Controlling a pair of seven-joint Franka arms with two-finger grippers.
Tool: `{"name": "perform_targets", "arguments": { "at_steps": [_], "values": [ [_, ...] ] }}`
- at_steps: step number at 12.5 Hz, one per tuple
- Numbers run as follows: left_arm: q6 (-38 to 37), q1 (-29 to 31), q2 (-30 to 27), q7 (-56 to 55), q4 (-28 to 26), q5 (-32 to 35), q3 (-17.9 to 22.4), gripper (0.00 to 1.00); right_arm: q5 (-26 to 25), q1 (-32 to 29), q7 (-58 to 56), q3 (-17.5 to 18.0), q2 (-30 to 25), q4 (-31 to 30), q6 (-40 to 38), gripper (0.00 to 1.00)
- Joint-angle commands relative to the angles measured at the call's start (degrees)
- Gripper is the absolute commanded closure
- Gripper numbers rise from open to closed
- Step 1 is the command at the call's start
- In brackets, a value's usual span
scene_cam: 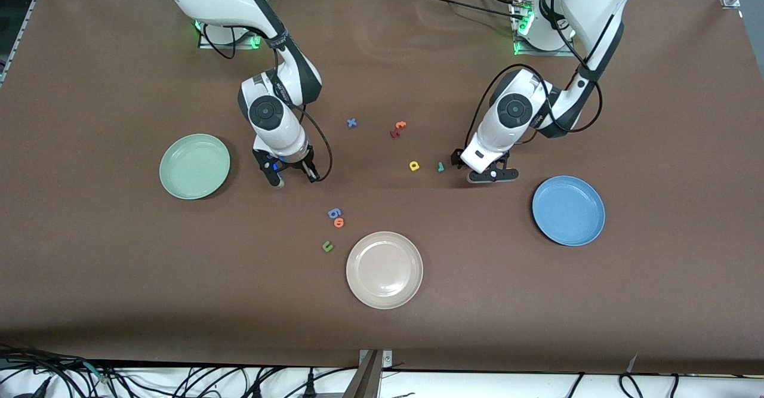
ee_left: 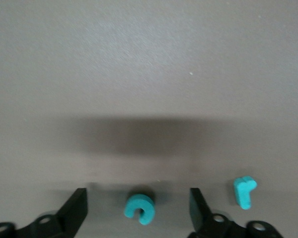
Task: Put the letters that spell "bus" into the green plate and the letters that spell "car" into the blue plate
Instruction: 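Drop the yellow u on the green plate while the left gripper lifts c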
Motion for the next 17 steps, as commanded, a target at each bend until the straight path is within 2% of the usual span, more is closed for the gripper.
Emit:
{"name": "perform_targets", "arguments": {
  "at_steps": [1, 3, 4, 6, 9, 12, 15, 17],
  "values": [
    [0.67, -0.91, -1.91, -3.48, -1.83, 2.08, 0.05, 0.22, 0.84, -0.48, -5.23, -3.14, -5.16, 3.94, -13.33, 1.00],
    [0.67, -0.99, -1.65, -3.57, -1.92, 2.08, 0.05, 0.27, 0.84, -0.48, -12.17, -7.36, -6.23, 10.87, -28.18, 1.00],
    [0.67, -0.99, -1.56, -3.49, -1.92, 2.08, 0.05, 0.27, 0.92, -0.48, -15.25, -9.47, -6.49, 13.17, -33.13, 1.00],
    [0.67, -0.91, -1.39, -3.57, -2.09, 2.08, 0.05, 0.30, 1.01, -0.57, -22.62, -13.33, -7.28, 15.73, -39.39, 1.00],
    [0.67, -0.91, -1.12, -3.49, -2.45, 2.08, 0.05, 0.36, 3.20, -0.57, -37.29, -20.54, -8.16, 15.83, -44.23, 1.00],
    [0.58, -0.91, -1.03, -3.49, -2.54, 2.08, 0.05, 0.46, 4.26, -0.65, -51.53, -26.61, -7.73, 14.08, -45.31, 1.00],
    [0.58, -0.91, -0.77, -3.49, -2.54, 2.08, 0.05, 0.52, 4.26, -4.33, -61.74, -27.42, -7.11, 9.61, -41.20, 1.00],
    [0.58, -0.91, -0.51, -3.49, -2.45, 2.08, 0.05, 0.56, 4.35, -6.45, -68.07, -27.42, -6.32, 5.04, -33.83, 1.00]
  ]
}}
